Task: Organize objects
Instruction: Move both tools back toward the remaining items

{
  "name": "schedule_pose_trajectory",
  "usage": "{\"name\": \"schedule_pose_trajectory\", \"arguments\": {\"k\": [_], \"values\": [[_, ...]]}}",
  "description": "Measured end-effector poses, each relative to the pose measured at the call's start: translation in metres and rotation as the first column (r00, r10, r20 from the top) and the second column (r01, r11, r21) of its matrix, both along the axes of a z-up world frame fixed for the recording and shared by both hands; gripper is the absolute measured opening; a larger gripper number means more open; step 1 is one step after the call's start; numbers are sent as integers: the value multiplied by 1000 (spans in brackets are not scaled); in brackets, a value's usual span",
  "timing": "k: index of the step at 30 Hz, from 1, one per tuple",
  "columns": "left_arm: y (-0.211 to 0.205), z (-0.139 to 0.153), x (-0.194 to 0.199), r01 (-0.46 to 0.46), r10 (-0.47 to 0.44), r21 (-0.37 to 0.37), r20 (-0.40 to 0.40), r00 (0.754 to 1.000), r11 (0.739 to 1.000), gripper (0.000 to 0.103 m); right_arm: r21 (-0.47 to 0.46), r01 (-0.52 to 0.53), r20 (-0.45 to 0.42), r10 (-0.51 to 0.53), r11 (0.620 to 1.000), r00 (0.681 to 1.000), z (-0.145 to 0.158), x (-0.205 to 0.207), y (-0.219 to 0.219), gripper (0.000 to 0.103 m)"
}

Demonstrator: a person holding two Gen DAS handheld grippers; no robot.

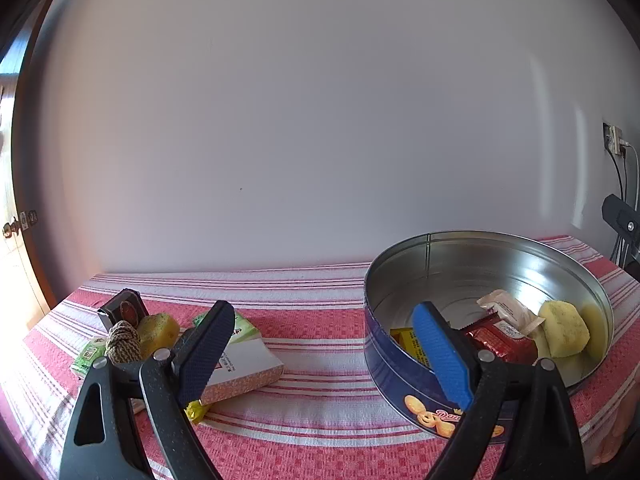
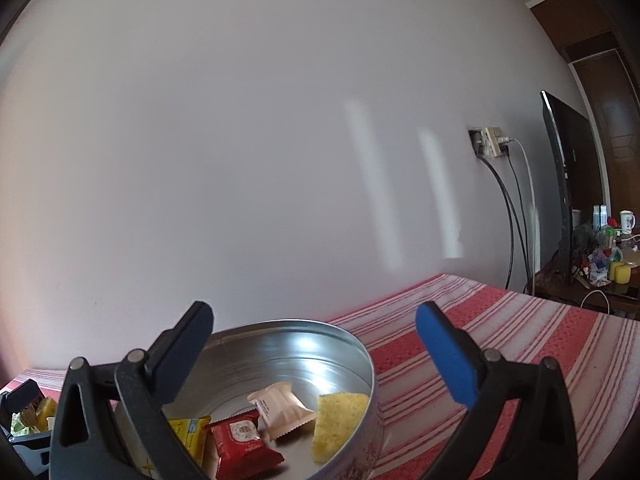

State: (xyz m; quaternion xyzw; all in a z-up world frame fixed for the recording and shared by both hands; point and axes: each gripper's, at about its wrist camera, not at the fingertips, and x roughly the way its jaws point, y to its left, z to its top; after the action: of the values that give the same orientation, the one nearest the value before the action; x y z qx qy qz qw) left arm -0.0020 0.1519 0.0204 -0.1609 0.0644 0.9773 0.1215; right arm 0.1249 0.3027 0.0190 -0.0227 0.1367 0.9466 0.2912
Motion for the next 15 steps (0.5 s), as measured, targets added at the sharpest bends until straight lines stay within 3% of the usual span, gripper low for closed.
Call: {"name": "schedule_pose_trajectory", "arguments": {"k": [15], "values": [[-67, -3, -5, 1, -1, 3, 71, 997, 1000, 92, -29, -96, 91, 98, 995, 991, -2, -5, -55, 103]]}}
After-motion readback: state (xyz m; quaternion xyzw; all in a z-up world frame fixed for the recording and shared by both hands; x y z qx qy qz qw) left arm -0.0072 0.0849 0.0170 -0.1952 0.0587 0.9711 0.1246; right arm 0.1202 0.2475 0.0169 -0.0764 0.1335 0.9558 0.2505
